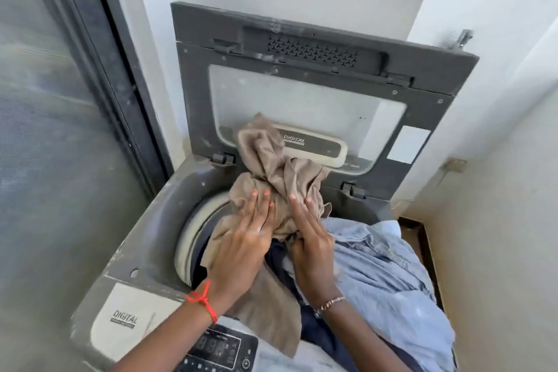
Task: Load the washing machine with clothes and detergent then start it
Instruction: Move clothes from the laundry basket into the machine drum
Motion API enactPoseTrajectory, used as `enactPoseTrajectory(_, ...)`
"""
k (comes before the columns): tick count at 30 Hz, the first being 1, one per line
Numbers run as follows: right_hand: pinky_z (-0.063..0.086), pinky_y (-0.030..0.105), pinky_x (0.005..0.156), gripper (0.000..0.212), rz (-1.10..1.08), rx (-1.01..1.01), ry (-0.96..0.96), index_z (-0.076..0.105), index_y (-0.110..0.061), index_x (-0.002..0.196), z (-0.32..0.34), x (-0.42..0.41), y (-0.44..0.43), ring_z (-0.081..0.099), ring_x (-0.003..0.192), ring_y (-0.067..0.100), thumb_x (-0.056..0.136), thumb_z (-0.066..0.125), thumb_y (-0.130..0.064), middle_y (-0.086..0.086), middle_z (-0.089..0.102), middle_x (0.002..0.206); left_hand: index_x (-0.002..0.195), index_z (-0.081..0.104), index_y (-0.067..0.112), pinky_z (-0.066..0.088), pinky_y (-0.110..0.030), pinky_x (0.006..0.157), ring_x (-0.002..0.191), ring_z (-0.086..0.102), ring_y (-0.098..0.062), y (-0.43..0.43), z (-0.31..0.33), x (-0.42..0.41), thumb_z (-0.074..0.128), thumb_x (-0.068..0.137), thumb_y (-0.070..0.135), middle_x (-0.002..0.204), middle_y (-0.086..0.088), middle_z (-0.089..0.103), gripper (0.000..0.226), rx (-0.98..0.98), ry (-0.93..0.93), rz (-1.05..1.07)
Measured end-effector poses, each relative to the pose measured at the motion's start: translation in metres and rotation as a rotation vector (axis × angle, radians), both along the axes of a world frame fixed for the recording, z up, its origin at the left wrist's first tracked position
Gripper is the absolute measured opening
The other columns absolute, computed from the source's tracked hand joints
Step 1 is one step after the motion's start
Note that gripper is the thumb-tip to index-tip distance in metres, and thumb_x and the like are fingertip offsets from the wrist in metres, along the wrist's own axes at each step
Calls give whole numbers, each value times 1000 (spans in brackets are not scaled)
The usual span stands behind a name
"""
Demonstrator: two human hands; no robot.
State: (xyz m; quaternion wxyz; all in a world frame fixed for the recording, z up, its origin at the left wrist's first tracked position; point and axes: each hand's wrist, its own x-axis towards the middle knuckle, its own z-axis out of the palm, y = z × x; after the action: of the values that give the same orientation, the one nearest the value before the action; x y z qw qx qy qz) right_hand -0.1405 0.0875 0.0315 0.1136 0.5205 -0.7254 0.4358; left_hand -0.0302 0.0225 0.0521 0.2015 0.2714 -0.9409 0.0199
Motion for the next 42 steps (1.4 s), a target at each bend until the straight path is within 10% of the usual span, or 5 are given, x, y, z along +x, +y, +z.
enactPoseTrajectory(6,39,39,106,69,141,439,-264,35,-19,143,-59,2,-15,23,142,22,81,42,11,7,43,145,120,63,0,50,-40,96,121,56,-28,-33,-22,-9,21,70,-1,131,-19,57,65,20,-210,54)
enactPoseTrajectory(9,19,49,115,67,148,659,-266,29,-23,145,-66,-2,-26,22,143,22,85,50,-3,5,36,149,150,15,6,12,-48,119,147,4,-28,-39,-26,-7,18,85,-4,158,-14,3,65,156,-399,87)
enactPoseTrajectory(21,-12,43,116,116,-60,713,-137,-23,-42,135,-5,-88,88,-19,141,8,68,72,-53,-14,-9,155,138,-36,14,-22,-64,103,138,-35,-27,12,-40,-62,62,61,73,151,-7,-36,137,215,-355,-333)
enactPoseTrajectory(27,2,50,116,143,-48,1040,-292,-42,-50,124,-14,-88,178,-35,135,12,36,68,-78,-19,-46,140,134,-40,30,-21,-68,98,135,-37,-30,32,-55,-103,79,59,50,143,-2,-46,142,381,-683,-492)
enactPoseTrajectory(42,47,33,87,94,-127,579,-416,6,-40,142,-27,-90,178,58,112,26,78,70,-16,8,60,128,149,-17,18,36,-45,107,140,22,-29,59,-74,-122,48,71,-7,151,-10,13,104,402,-526,-562)
